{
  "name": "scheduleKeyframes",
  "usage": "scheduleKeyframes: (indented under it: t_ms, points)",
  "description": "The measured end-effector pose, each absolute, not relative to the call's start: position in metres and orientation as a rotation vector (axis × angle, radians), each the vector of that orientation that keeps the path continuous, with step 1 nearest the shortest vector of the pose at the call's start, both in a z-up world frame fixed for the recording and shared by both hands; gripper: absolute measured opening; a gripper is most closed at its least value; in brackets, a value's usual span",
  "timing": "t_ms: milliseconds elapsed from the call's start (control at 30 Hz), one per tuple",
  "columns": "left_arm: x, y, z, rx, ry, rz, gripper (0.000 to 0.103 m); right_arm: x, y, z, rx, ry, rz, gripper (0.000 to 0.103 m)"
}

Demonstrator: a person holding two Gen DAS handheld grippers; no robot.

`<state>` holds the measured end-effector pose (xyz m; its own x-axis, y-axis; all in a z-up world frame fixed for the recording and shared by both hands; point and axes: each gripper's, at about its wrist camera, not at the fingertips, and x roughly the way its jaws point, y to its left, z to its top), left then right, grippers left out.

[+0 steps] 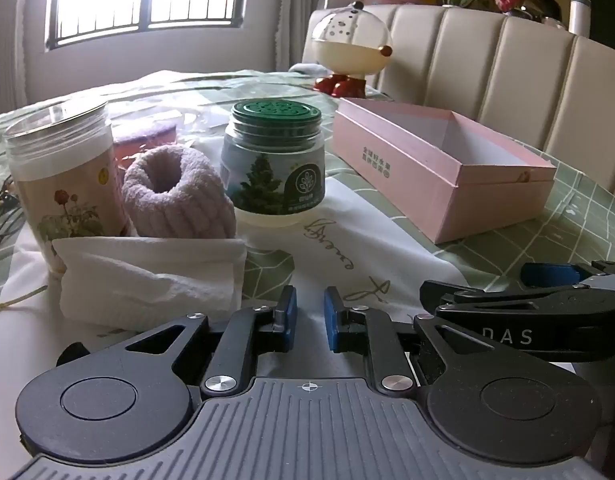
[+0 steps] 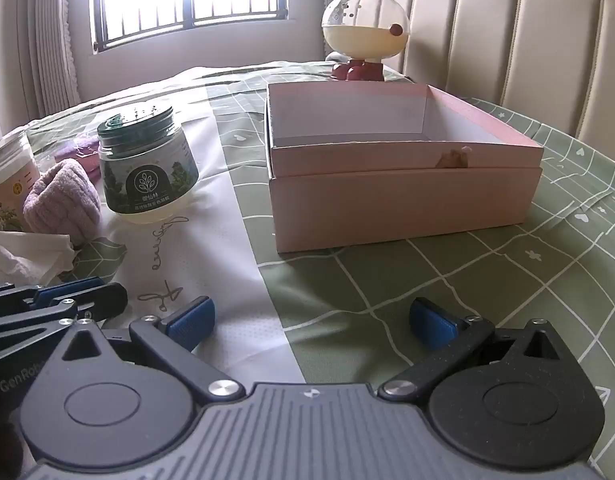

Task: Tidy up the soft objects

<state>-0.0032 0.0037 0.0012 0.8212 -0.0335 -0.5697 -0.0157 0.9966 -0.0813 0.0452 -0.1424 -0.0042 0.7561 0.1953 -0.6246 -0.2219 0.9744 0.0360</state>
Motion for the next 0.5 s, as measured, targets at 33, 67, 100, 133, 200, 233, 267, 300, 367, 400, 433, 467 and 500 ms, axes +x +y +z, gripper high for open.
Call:
scheduleKeyframes:
  t_ms: [33, 67, 100, 133, 200, 233, 267, 300, 367, 400, 433, 467, 500]
  points:
    - [-0.0032, 0.0044, 0.0010, -0.084, 0.607, -0.010, 0.017, 0.0451, -0.1423, -0.0041, -0.041, 0.676, 0.227, 0.103]
    - [-0.0033, 0.0044, 0.0010, -0.085, 0.607, -0.010, 0.017, 0.0453, -0.1428, -0.0044, -0.039, 0.676, 0.228, 0.103]
    - [-0.0033, 0.0044, 0.0010, -0.085, 0.607, -0.010, 0.017, 0.0453, -0.1428, -0.0044, -0.039, 0.676, 0.228, 0.103]
    - [-0.0034, 0.0050, 0.0009, -0.087, 0.606, -0.011, 0.017, 0.0452, -0.1427, -0.0042, -0.039, 0.676, 0.228, 0.103]
    - [-0.0036, 0.0047, 0.0010, -0.086, 0.606, -0.010, 0.017, 0.0453, -0.1429, -0.0044, -0.039, 0.676, 0.228, 0.103]
    - [-0.0037, 0.0050, 0.0010, -0.087, 0.606, -0.011, 0.017, 0.0452, -0.1429, -0.0042, -0.039, 0.676, 0.228, 0.103]
    - [-0.0037, 0.0052, 0.0010, -0.087, 0.606, -0.011, 0.017, 0.0452, -0.1429, -0.0044, -0.039, 0.676, 0.228, 0.103]
    - [-0.0038, 0.0049, 0.0011, -0.088, 0.606, -0.011, 0.017, 0.0451, -0.1429, -0.0040, -0.039, 0.676, 0.228, 0.103]
    - [-0.0038, 0.0053, 0.0009, -0.088, 0.605, -0.011, 0.017, 0.0452, -0.1429, -0.0044, -0.039, 0.676, 0.228, 0.103]
    - [-0.0039, 0.0045, 0.0012, -0.087, 0.606, -0.011, 0.017, 0.0452, -0.1430, -0.0044, -0.039, 0.676, 0.228, 0.103]
    - [-0.0039, 0.0052, 0.0010, -0.088, 0.605, -0.011, 0.017, 0.0452, -0.1430, -0.0043, -0.039, 0.676, 0.228, 0.103]
    - [-0.0039, 0.0055, 0.0008, -0.089, 0.605, -0.012, 0.017, 0.0453, -0.1430, -0.0044, -0.038, 0.676, 0.228, 0.103]
    - [-0.0039, 0.0053, 0.0009, -0.089, 0.605, -0.012, 0.017, 0.0453, -0.1430, -0.0045, -0.038, 0.676, 0.228, 0.103]
